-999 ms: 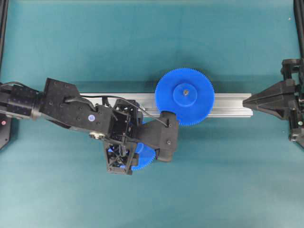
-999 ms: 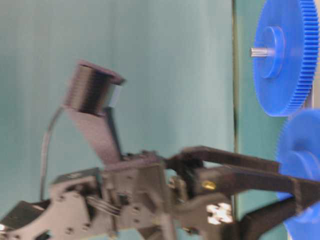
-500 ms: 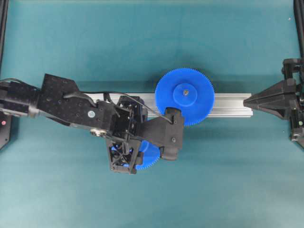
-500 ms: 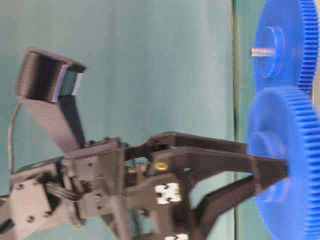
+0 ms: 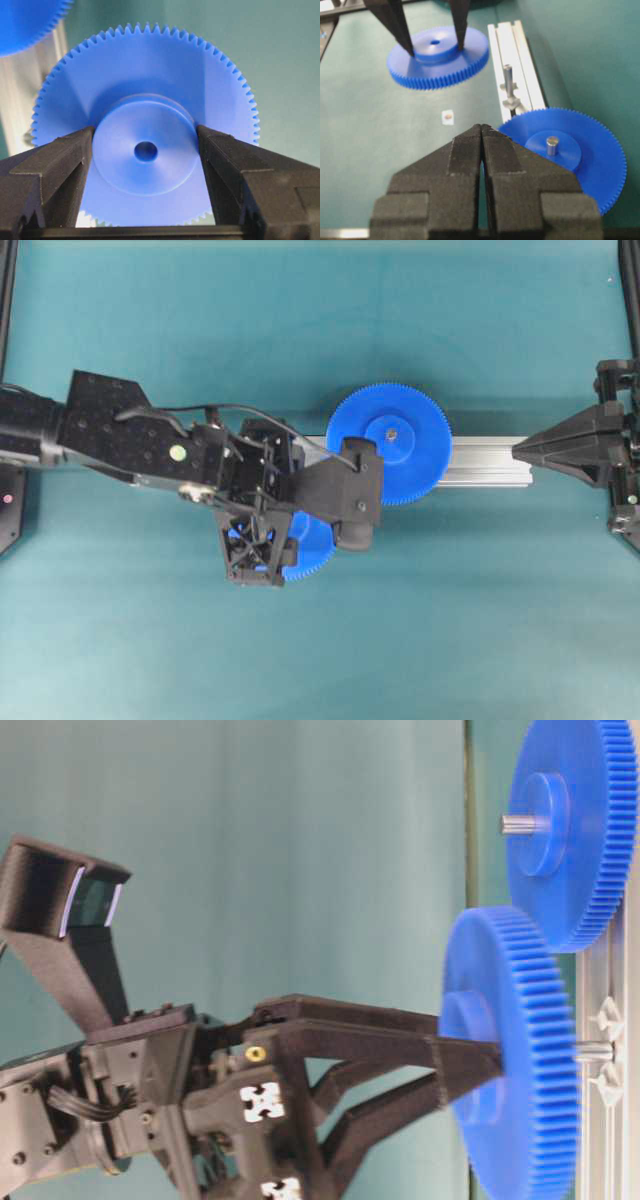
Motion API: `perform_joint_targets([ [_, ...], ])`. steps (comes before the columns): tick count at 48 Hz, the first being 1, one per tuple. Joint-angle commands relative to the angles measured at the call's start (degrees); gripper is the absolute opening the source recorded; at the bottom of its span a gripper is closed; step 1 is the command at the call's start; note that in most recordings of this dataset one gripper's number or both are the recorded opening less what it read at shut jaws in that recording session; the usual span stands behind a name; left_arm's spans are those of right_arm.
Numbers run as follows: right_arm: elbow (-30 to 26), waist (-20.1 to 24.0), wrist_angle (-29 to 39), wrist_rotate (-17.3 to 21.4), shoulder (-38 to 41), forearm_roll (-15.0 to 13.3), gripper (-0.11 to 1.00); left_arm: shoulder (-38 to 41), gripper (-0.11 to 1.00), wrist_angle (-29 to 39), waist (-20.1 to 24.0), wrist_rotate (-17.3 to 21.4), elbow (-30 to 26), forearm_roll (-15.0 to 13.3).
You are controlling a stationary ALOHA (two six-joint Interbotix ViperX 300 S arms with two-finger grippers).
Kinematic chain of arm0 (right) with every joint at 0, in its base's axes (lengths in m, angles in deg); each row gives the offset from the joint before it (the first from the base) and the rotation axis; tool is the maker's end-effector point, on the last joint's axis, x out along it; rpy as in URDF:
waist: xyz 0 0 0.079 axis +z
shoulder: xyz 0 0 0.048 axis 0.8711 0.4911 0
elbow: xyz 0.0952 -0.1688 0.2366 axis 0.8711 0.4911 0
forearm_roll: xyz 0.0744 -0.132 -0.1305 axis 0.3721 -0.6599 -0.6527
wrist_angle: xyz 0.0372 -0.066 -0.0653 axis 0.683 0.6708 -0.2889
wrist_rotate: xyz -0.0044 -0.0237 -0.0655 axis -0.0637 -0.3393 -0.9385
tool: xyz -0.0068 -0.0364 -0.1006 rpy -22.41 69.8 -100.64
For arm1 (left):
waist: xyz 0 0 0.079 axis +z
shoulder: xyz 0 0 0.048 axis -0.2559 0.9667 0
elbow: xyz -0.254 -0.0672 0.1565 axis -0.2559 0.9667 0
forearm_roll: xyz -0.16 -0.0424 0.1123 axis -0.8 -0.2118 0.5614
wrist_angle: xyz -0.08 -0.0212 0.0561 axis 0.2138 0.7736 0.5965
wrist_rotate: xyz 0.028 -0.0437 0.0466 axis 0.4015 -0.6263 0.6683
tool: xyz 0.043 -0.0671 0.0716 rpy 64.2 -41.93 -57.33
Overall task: Insert the small gear onto the shaft.
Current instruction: 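Carry the gear over the left shaft beside the large gear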
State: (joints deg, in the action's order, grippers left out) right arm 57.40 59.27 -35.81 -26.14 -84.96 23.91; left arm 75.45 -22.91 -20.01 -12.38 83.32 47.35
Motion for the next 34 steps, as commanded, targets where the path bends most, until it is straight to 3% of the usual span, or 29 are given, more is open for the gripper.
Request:
perform_joint_targets([
  [1,-0.88,-0.18,-0.26,0.44,0.26,0.09,0.04,-3.16,0.69,0.35,0.88,0.09,-1.76,0.09],
  [15,-0.79,-0.62,-0.35,0.44,0.26,0.09,0.04,-3.16,0.69,0.62,2.02,2.99,-1.05,0.09],
  [34,-0.79,-1.05,-0.26,0.44,0.26,0.09,0.04,-3.34,0.69,0.62,4.66,3.34,1.14,0.09],
])
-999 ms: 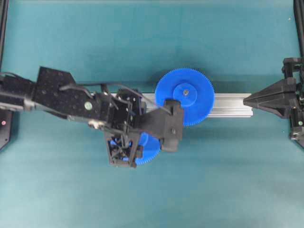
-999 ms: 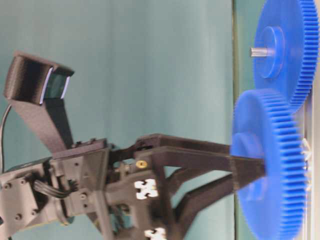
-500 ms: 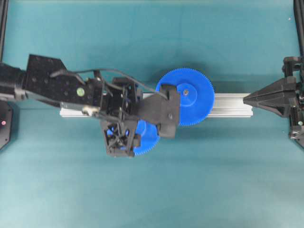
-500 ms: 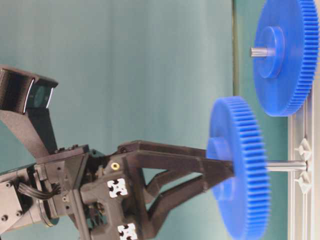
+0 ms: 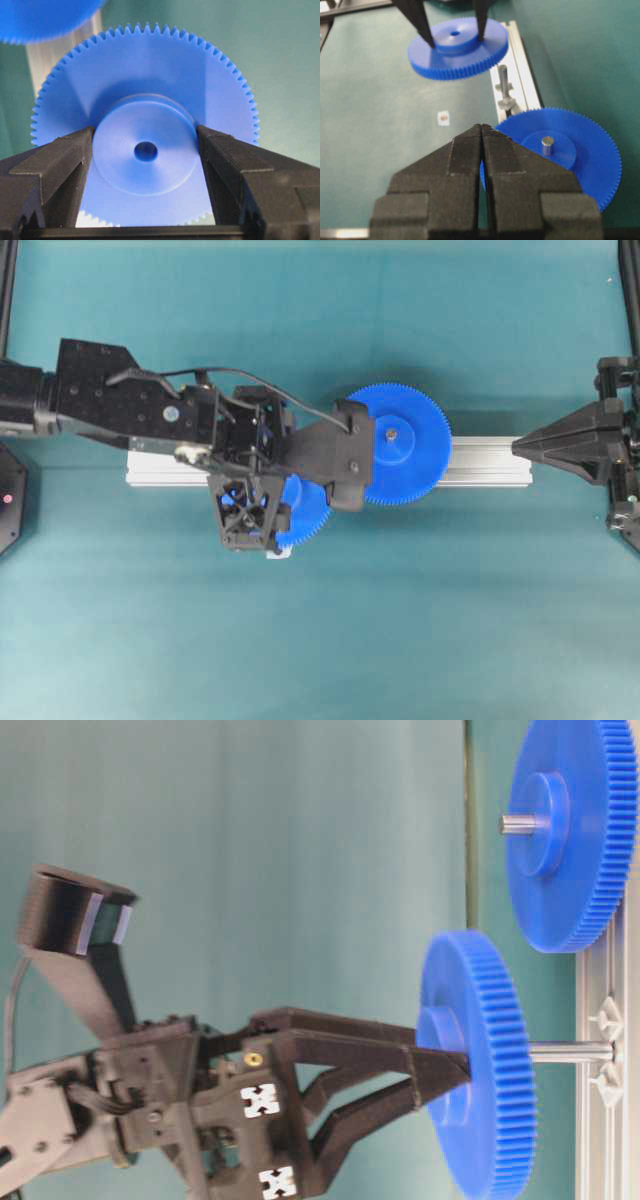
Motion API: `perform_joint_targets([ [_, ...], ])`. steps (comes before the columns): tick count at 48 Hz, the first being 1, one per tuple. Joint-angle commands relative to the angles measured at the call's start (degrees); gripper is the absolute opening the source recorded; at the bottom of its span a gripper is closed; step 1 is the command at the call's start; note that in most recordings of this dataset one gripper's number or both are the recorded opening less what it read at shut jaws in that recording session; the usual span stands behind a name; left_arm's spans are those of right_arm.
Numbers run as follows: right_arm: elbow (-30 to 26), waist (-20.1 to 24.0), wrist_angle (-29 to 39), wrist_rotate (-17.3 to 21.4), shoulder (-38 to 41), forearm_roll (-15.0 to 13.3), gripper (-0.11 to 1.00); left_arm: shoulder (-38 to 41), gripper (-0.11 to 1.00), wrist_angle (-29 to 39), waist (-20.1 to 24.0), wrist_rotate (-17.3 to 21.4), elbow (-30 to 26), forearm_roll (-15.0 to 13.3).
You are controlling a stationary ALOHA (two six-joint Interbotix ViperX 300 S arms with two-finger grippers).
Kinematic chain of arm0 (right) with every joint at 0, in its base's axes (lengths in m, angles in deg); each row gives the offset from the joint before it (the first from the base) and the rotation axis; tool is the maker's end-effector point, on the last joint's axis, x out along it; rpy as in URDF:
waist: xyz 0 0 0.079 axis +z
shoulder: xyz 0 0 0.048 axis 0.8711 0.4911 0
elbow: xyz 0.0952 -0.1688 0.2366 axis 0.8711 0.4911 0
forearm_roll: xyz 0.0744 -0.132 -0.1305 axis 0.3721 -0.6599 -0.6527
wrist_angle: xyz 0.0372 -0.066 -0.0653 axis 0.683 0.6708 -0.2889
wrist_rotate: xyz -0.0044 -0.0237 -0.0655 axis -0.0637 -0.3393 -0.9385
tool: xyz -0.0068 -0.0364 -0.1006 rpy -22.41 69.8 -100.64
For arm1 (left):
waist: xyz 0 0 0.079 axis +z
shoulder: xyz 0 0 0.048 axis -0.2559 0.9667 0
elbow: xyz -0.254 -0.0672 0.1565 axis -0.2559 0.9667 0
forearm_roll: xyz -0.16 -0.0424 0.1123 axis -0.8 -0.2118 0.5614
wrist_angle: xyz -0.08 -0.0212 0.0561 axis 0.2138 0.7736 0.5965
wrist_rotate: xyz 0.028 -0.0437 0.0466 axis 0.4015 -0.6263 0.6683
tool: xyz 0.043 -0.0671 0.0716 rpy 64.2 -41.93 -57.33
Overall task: Insert the small gear onto the shaft.
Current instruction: 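Carry the gear over the left shaft beside the large gear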
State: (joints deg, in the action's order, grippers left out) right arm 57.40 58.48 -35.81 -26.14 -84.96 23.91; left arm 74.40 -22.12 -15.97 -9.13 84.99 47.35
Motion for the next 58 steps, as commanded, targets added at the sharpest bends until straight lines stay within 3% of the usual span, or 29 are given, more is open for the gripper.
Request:
perform_joint_targets([
  [1,-0.79,-0.26,-0.26,0.44,0.26,0.09,0.04,-2.29,0.69,-0.18,0.7,0.09,-0.44,0.09],
  [38,-0.7,-0.62,-0.26,0.53,0.26,0.09,0.04,0.09,0.69,-1.32,4.66,5.01,-0.09,0.09],
  [58,-0.35,-0.62,-0.35,1.85,0.26,0.09,0.04,2.29,0.69,-3.96,6.59,5.01,0.62,0.09],
])
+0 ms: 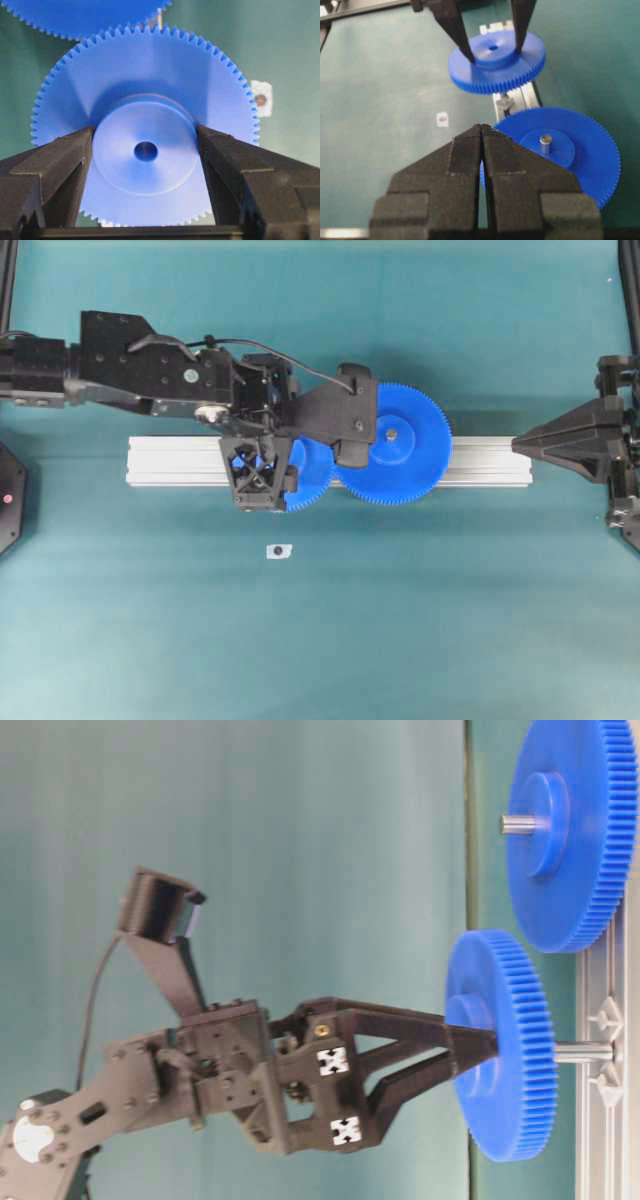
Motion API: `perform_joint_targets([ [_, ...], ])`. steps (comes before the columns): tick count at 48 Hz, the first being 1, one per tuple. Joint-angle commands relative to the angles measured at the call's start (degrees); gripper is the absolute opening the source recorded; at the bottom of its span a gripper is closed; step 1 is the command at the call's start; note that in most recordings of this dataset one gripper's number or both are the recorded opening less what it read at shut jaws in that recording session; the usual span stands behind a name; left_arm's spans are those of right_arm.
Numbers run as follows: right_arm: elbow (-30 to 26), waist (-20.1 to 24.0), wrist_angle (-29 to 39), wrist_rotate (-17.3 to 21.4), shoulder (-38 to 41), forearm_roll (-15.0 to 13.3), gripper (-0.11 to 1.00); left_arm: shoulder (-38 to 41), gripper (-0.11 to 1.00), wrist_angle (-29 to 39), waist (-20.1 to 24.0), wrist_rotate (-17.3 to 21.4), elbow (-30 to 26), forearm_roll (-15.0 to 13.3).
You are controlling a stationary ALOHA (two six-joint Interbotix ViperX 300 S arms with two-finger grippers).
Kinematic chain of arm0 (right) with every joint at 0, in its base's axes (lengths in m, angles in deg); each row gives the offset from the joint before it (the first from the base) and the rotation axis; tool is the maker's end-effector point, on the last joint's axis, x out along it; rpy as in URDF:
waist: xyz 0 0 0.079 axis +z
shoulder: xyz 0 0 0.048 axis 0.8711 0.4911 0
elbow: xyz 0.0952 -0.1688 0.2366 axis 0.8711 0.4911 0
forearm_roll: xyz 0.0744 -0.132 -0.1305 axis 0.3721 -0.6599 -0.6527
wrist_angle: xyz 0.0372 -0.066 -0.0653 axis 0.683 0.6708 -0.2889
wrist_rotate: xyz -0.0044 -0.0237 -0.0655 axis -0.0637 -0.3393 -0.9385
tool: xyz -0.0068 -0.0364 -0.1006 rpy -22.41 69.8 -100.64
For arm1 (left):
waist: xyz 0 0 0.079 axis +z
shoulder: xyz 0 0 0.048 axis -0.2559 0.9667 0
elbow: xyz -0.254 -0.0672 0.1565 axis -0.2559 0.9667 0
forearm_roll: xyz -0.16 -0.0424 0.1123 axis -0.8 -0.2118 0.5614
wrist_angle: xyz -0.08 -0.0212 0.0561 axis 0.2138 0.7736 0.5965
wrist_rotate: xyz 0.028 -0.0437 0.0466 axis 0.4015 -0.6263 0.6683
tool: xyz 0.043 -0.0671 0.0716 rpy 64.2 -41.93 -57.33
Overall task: Insert the small gear onto the shaft.
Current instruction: 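Carry the gear over the left shaft beside the large gear, then align the gear's bore with the left shaft and push it down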
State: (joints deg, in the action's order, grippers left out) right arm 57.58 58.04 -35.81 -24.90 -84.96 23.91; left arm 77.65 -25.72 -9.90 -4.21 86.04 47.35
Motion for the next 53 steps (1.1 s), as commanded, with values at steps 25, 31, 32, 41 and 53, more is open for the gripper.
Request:
perform_joint_targets([
  [25,-0.26,-0.18,-0.53,0.62,0.26,0.09,0.04,-0.26,0.69,-1.67,1.41,0.18,0.88,0.09],
  [31,-0.18,-0.26,-0.53,0.7,0.26,0.09,0.04,-0.35,0.69,-0.97,1.85,0.18,0.97,0.09],
  [32,-0.26,-0.18,-0.53,0.7,0.26,0.09,0.04,-0.35,0.69,-0.79,1.93,0.18,0.97,0.09],
  [41,-0.26,-0.18,-0.62,0.7,0.26,0.09,0.04,-0.35,0.69,-0.53,2.2,0.18,1.32,0.09],
  [53,-0.18,-0.18,-0.62,0.7,0.26,0.09,0.04,-0.44,0.69,-0.53,2.11,-0.35,1.93,0.09],
])
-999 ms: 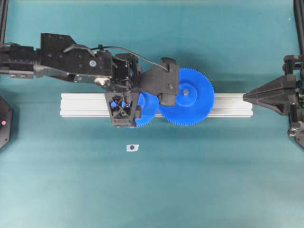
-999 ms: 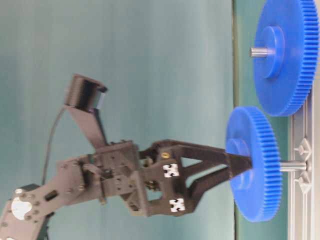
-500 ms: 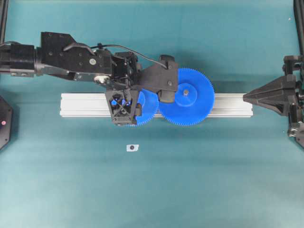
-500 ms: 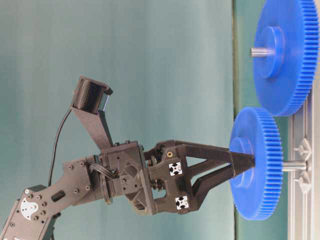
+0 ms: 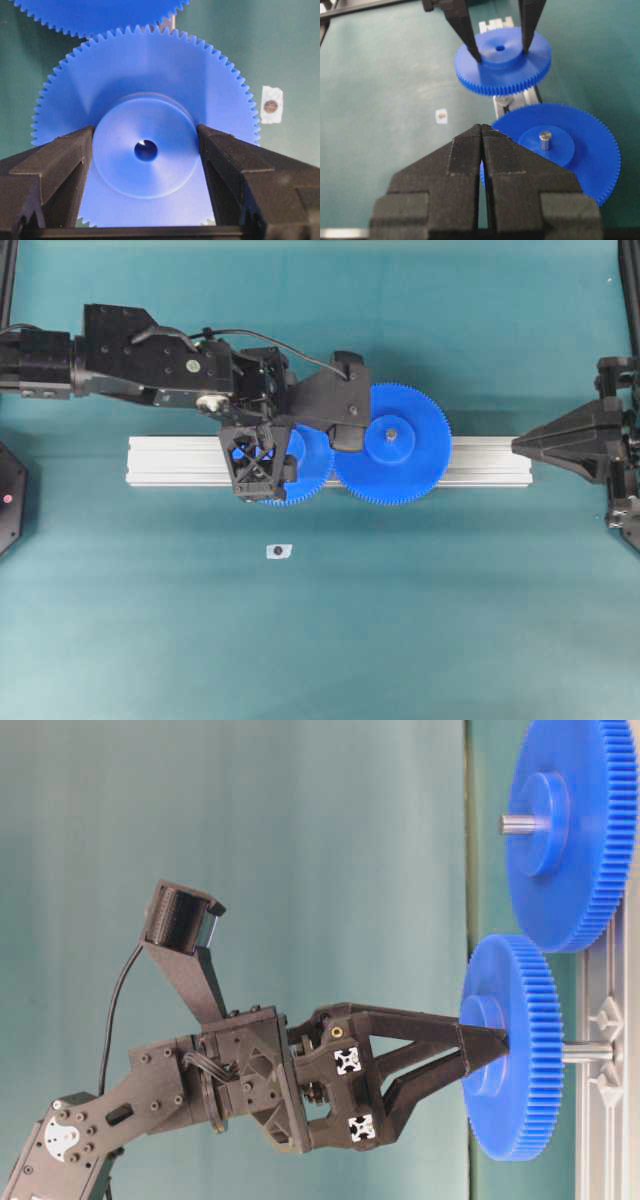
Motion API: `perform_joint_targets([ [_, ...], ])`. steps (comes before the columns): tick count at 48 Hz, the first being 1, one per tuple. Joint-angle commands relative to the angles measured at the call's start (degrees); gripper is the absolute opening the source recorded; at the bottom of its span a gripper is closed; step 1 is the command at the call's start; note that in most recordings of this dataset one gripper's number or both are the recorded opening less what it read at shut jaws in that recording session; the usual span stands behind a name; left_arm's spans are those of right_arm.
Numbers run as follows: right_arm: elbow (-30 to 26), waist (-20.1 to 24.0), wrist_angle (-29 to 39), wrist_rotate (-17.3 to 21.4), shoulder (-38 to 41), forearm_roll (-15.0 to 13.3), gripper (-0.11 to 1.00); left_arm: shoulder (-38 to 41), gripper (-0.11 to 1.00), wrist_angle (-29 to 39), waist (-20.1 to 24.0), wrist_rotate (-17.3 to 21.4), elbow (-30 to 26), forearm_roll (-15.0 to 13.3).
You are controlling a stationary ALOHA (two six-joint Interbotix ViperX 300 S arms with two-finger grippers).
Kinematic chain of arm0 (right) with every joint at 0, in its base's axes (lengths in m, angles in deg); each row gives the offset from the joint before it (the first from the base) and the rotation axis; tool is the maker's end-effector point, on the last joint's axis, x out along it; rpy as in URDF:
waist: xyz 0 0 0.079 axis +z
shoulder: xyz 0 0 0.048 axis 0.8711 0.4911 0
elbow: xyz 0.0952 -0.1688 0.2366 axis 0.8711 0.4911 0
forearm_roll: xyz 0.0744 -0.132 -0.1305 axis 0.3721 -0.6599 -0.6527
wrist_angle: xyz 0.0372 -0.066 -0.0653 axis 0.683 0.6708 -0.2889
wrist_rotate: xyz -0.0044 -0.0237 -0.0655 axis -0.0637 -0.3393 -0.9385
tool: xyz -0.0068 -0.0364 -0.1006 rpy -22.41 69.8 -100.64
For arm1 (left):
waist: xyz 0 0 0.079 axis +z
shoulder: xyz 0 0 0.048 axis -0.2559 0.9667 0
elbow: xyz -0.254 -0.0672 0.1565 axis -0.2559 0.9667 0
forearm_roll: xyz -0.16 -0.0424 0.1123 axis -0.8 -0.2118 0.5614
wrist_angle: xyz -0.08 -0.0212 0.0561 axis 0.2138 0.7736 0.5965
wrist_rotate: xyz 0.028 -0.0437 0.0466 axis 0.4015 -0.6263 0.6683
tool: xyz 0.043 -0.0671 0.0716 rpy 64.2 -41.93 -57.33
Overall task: Insert the small gear onto the shaft.
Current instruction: 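Align the gear's bore with the left shaft and push it down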
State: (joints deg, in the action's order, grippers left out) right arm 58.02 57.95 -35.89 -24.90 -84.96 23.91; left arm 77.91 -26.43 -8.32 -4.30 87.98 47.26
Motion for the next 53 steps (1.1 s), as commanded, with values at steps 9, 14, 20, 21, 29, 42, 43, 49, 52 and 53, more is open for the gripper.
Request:
perform_joint_targets([
  [9,-0.7,-0.09,-0.53,0.7,0.26,0.09,0.04,-0.7,0.69,0.18,-0.79,-0.88,0.09,0.18],
  [14,-0.7,-0.09,-0.62,0.7,0.26,0.09,0.04,-0.53,0.69,0.18,-1.76,-1.49,0.09,0.18],
  [20,-0.62,-0.18,-0.62,0.7,0.26,0.09,0.04,-0.53,0.69,0.18,-2.37,-1.76,0.0,0.18],
  [21,-0.62,-0.18,-0.62,0.7,0.26,0.09,0.04,-0.53,0.69,0.18,-2.46,-1.85,0.0,0.18],
  [29,-0.62,-0.09,-0.62,0.7,0.26,0.09,0.04,-0.53,0.69,0.26,-2.46,-1.76,0.09,0.18],
  [42,-0.53,-0.09,-0.62,0.7,0.26,0.09,0.04,-0.88,0.69,1.14,-1.85,-1.49,0.09,0.18],
  [43,-0.62,-0.09,-0.62,0.7,0.26,0.09,0.04,-1.05,0.69,1.32,-1.76,-1.49,0.09,0.18],
  [49,-0.53,-0.09,-0.62,0.7,0.26,0.09,0.04,-2.2,0.69,2.2,-1.49,-1.49,0.09,0.18],
  [52,-0.53,-0.09,-0.62,0.7,0.26,0.09,0.04,-2.64,0.69,2.29,-1.58,-1.49,0.09,0.18],
  [53,-0.53,-0.09,-0.62,0.7,0.26,0.09,0.04,-2.72,0.69,2.29,-1.49,-1.49,0.09,0.18],
])
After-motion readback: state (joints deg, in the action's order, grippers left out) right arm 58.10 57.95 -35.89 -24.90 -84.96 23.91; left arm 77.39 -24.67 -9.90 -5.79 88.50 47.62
